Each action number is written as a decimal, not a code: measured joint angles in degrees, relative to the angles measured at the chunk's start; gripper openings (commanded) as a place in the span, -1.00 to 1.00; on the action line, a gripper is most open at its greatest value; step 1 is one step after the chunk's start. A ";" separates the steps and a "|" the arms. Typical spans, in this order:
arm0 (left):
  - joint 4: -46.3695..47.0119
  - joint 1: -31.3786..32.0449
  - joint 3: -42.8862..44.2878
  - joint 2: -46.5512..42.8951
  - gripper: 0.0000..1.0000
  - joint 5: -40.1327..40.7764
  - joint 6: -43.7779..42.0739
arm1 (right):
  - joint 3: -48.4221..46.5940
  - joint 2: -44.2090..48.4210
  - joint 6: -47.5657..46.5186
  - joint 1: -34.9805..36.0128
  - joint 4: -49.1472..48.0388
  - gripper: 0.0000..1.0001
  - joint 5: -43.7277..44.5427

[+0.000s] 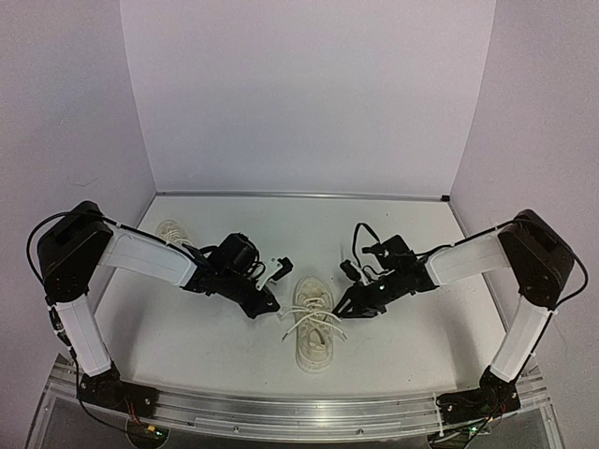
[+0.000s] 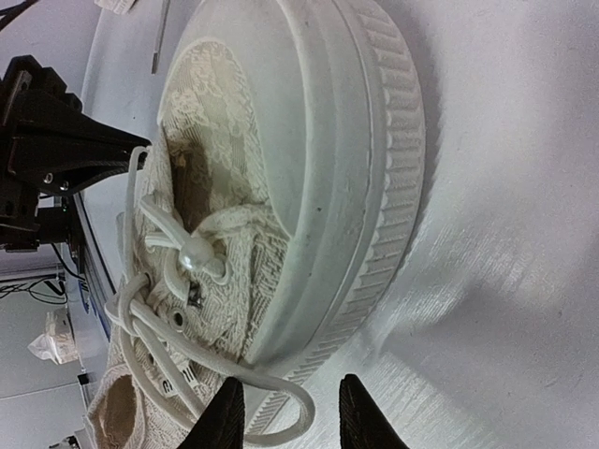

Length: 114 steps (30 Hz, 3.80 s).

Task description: Tie the shoes

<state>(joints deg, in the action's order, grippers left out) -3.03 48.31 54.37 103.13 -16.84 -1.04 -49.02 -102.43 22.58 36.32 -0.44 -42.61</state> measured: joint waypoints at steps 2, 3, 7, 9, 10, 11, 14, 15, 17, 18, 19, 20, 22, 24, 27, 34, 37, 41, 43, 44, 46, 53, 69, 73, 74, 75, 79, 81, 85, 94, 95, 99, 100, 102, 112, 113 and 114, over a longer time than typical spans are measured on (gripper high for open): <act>0.00 0.00 0.00 0.00 -1.00 0.00 0.00 | -0.06 -0.44 0.08 0.00 -0.06 -0.50 -0.47; 0.00 0.00 0.00 0.00 -1.00 0.00 0.00 | -0.06 -0.62 0.15 -0.02 -0.07 -0.55 -0.76; -0.02 0.00 0.00 0.00 -1.00 0.11 0.00 | -0.06 -0.66 0.12 -0.02 -0.27 -0.88 -1.16; -0.02 0.00 0.00 0.00 -1.00 0.30 0.00 | -0.06 -0.66 0.02 0.00 -0.26 -1.00 -1.12; -0.02 0.00 0.02 0.00 -1.00 0.50 0.02 | -0.04 -0.66 0.19 0.00 -0.21 -1.00 -1.00; -0.02 0.00 0.02 0.00 -1.00 0.75 0.02 | -0.04 -0.65 0.25 -0.02 -0.13 -1.00 -0.79; -0.24 0.00 0.07 0.00 -1.00 1.77 0.02 | -0.04 -0.57 0.16 0.00 0.23 -1.00 0.22; -0.53 0.00 0.13 0.00 -1.00 2.09 0.02 | -0.04 -0.39 0.16 0.00 0.65 -1.00 1.05; -1.00 0.05 0.34 0.00 -1.00 2.61 0.02 | 0.09 0.38 0.14 0.00 1.58 -1.00 2.60; -1.09 0.08 0.41 -0.01 -1.00 2.93 0.02 | 0.26 1.05 0.11 0.00 2.00 -1.00 3.51; -1.12 0.12 0.42 -0.05 -1.00 3.27 0.02 | 0.43 1.82 0.05 0.03 2.43 -1.00 4.41; -1.20 0.15 0.42 -0.10 -1.00 3.52 0.02 | 0.62 2.74 0.03 0.04 2.92 -1.00 5.39; -1.35 0.19 0.42 -0.24 -1.00 3.88 0.02 | 0.99 4.62 -0.02 0.10 3.65 -1.00 7.10; -1.46 0.27 0.42 -0.45 -1.00 4.28 0.02 | 1.20 6.19 -0.03 0.15 4.40 -1.00 8.63; -1.51 0.42 0.42 -0.88 -1.00 5.09 0.02 | 1.32 7.09 -0.08 0.29 4.89 -1.00 10.38; -1.53 0.58 0.36 -2.45 -1.00 6.69 0.02 | 1.84 7.23 -0.32 0.49 6.17 -1.00 12.73; -1.53 0.68 0.26 -3.24 -1.00 7.31 0.00 | 1.96 7.42 -0.52 0.55 6.38 -1.00 13.31; -1.53 0.72 0.21 -3.54 -1.00 8.11 0.02 | 2.24 7.96 -0.69 0.63 6.57 -1.00 13.89; -1.51 0.72 -0.01 -3.54 -1.00 8.11 0.00 | 2.28 8.18 -0.83 0.63 6.57 -1.00 14.19; -1.53 0.72 -0.16 -3.54 -1.00 8.11 0.00 | 2.28 8.23 -0.91 0.63 6.57 -1.00 14.30; -1.51 0.72 -0.43 -3.57 -1.00 8.11 0.00 | 2.32 8.26 -1.13 0.63 6.59 -1.00 14.46; -1.49 0.67 -0.52 -3.76 -1.00 8.11 0.00 | 2.40 8.26 -1.73 0.63 7.04 -1.00 14.83; -1.40 -0.10 -0.89 -3.76 -1.00 7.96 0.00 | 2.79 8.28 -2.78 0.48 7.38 -1.00 15.15; -1.04 -0.62 -1.02 -3.76 -1.00 7.66 0.00 | 3.15 8.53 -2.96 -0.28 7.38 -1.00 15.12; -0.86 -0.72 -1.13 -3.76 -1.00 7.54 0.00 | 3.21 8.65 -3.02 -0.51 7.36 -1.00 15.09; -0.83 -0.76 -1.23 -3.78 -1.00 7.48 0.00 | 3.25 8.76 -3.03 -0.64 7.36 -1.00 15.07; -0.81 -0.76 -1.27 -3.83 -1.00 7.48 0.00 | 3.33 9.17 -3.05 -0.83 7.33 -1.00 14.99; -0.81 -0.76 -1.27 -3.87 -1.00 7.48 0.00 | 3.35 9.17 -3.05 -0.92 7.36 -1.00 14.93; -0.81 -0.81 -1.27 -3.87 -1.00 7.47 0.00 | 3.43 9.19 -3.07 -0.92 7.31 -1.00 14.87; -0.74 -1.42 -1.27 -3.89 -1.00 6.46 0.00 | 4.19 9.70 -3.30 -1.15 7.13 -1.00 14.72; -0.73 -1.49 -1.27 -3.89 -1.00 6.32 0.00 | 4.20 9.77 -3.33 -1.24 7.12 -1.00 14.67; -0.55 -1.82 -1.25 -3.89 -1.00 5.18 0.01 | 4.20 9.88 -3.51 -1.59 7.14 -1.00 13.60; -0.57 -1.95 -1.23 -3.88 -1.00 4.77 0.02 | 4.20 9.87 -3.52 -1.69 7.15 -1.00 12.98; -0.93 -2.07 -0.98 -3.70 -0.97 3.92 0.01 | 4.20 9.86 -3.51 -1.83 7.12 -1.00 11.83; -3.95 -2.08 -0.09 -3.65 0.07 2.74 0.87 | 4.18 11.72 -3.32 -1.88 8.06 0.12 7.33; -4.24 -2.08 -0.11 -4.08 0.15 2.85 1.15 | 4.14 12.71 -3.09 -1.88 8.19 0.20 7.00; -4.49 -2.08 -0.13 -4.71 0.23 2.97 1.49 | 4.11 13.82 -2.72 -1.88 8.25 0.28 6.81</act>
<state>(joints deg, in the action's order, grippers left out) -7.52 46.24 54.24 98.42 -13.87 0.45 -44.90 -88.61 19.86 34.44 7.81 -35.80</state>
